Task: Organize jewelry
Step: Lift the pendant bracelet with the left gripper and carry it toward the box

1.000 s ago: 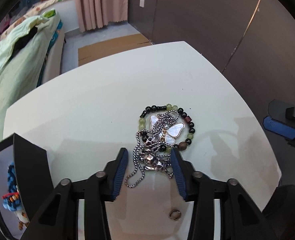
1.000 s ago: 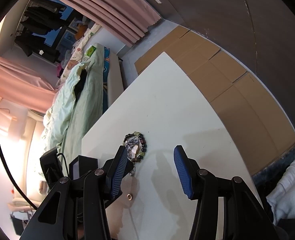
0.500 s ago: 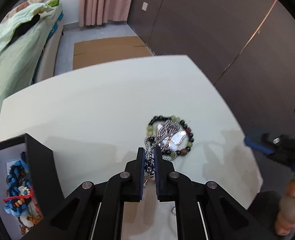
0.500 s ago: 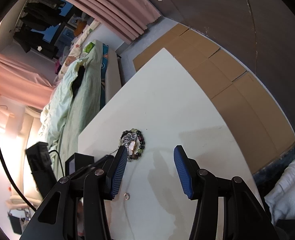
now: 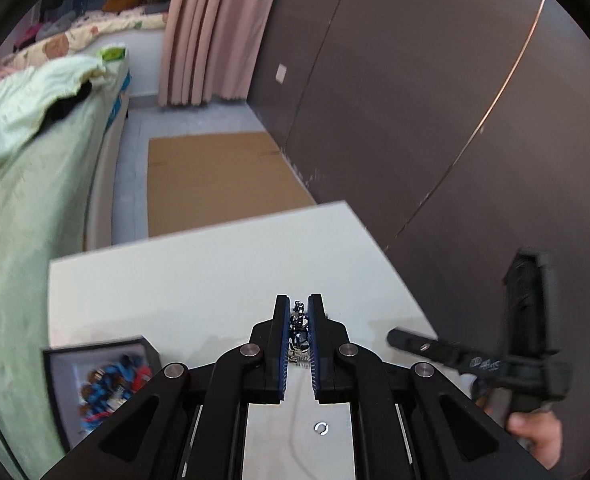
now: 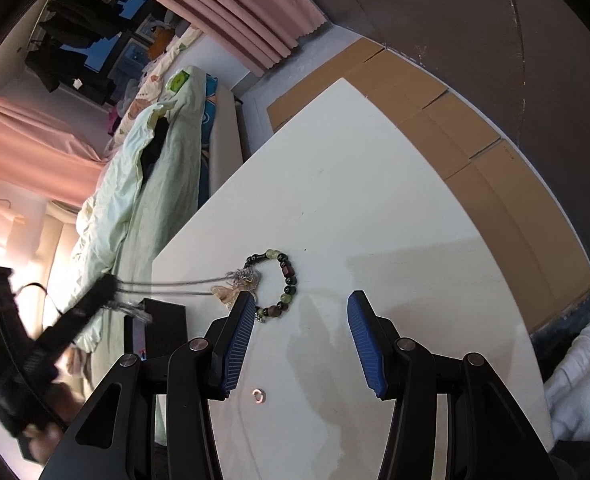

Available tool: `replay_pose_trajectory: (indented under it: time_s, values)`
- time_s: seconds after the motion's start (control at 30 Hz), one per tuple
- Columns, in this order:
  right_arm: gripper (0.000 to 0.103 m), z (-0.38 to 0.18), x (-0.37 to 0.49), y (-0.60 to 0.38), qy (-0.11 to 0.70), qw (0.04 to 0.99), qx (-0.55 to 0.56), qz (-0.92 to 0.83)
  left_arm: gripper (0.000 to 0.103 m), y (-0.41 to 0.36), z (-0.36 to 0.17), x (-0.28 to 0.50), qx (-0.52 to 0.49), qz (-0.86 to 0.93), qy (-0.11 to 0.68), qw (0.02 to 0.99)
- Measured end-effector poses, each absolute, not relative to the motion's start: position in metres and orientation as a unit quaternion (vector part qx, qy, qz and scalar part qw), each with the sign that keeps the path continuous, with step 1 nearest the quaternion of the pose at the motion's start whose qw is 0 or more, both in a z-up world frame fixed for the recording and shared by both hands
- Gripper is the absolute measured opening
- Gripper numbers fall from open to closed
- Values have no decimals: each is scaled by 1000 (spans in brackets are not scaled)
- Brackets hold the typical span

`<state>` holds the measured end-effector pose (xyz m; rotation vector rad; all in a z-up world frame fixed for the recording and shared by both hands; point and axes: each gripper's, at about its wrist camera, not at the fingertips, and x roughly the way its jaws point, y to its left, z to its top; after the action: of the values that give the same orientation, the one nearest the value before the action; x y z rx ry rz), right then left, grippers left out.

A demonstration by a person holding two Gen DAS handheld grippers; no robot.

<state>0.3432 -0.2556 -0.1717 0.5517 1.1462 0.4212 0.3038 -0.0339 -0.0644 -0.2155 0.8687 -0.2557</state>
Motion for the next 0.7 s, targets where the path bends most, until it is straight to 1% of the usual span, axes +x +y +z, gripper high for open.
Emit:
replay_pose_trajectory:
  time_s: [0.27,0.4,0.53,0.7]
  values:
    - [50,-173,344,-243,537,784,239,198,9,-17,-11,288,-100,-122,370,916]
    - [43,-173,350,-233,541,787,223,196,9,-9,22,278,-99,-119,342,927]
    - [40,-175,355,-216,546,798,179,181,9,-4,54,269,-90,-115,314,938]
    - [38,-177,362,-198,551,810,125,157,9,4,82,261,-84,-105,291,947]
